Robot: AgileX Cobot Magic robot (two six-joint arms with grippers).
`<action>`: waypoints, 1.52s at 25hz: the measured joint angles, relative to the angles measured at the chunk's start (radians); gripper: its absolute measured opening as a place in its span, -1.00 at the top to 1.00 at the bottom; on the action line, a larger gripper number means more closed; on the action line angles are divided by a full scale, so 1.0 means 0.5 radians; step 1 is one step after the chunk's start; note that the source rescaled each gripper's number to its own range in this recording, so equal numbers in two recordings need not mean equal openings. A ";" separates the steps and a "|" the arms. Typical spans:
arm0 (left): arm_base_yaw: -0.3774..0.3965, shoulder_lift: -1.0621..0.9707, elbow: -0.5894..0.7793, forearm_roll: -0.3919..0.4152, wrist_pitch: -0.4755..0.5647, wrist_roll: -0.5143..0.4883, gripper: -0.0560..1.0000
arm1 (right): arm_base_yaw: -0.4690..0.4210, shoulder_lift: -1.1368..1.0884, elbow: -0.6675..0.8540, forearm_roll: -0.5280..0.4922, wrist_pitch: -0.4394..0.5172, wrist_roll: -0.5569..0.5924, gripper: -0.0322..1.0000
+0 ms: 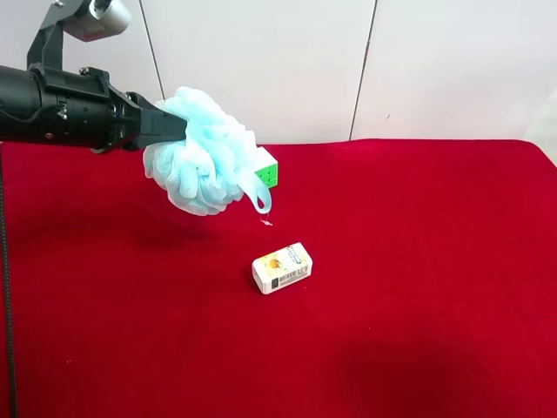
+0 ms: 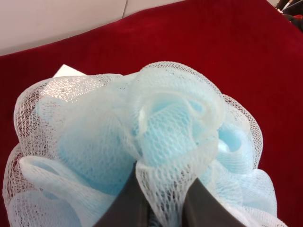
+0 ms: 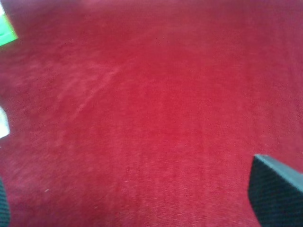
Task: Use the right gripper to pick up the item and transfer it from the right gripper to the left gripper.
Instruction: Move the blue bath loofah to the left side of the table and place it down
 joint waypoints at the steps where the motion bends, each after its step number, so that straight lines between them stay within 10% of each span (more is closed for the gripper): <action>1: 0.000 0.000 0.000 0.036 0.000 0.000 0.89 | -0.049 0.000 0.000 0.000 0.000 0.000 -1.00; 8: 0.000 0.002 -0.084 0.451 0.005 -0.421 0.89 | -0.106 0.000 0.000 0.000 0.000 0.000 -1.00; 21: 0.000 0.289 -0.959 2.569 0.737 -2.362 0.89 | -0.106 0.000 0.000 0.000 0.000 0.000 -1.00; 38: 0.004 0.991 -1.249 3.387 0.409 -2.462 0.89 | -0.052 0.000 0.000 0.006 0.000 0.000 -1.00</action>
